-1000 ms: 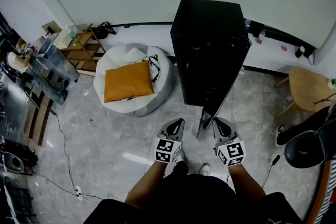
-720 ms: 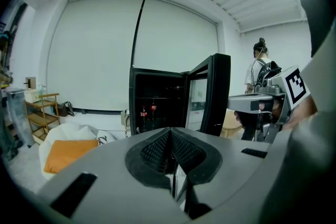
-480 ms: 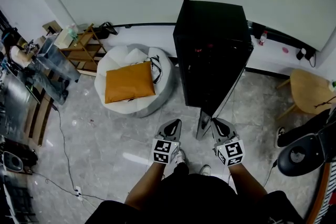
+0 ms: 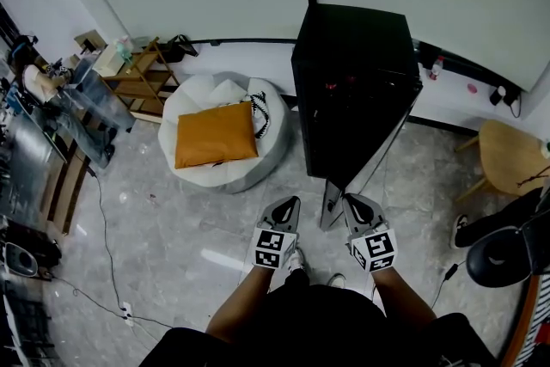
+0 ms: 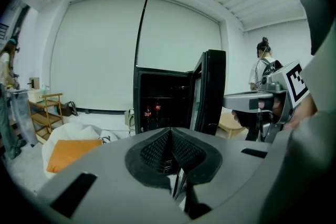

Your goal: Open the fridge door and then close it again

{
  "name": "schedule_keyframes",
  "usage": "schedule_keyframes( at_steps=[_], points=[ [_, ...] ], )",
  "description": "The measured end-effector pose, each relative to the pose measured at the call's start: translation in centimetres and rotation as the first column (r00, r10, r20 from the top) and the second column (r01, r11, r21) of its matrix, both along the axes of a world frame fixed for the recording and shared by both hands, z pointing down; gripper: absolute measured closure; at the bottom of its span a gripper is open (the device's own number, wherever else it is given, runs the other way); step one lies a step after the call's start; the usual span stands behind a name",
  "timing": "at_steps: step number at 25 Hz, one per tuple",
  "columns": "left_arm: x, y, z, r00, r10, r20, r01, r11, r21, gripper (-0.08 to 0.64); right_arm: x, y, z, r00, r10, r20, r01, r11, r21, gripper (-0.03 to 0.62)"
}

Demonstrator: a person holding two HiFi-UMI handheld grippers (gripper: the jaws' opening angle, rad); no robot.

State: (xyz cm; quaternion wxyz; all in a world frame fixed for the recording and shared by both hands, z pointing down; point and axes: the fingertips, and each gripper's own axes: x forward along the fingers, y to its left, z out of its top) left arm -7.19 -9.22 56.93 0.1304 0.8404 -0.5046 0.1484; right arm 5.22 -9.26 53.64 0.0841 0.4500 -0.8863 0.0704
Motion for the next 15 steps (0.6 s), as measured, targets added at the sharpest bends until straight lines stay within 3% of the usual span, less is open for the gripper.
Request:
schedule_keyframes(
  at_steps=[15],
  points=[
    [-1.9,-2.8,-0.6,0.999,-0.028,-0.027,0.029,0.999,0.026,0.538,-2.9,-2.3,0.1,0.998,-0.045,-0.035,0.045,0.999,0.009,0.572]
  ],
)
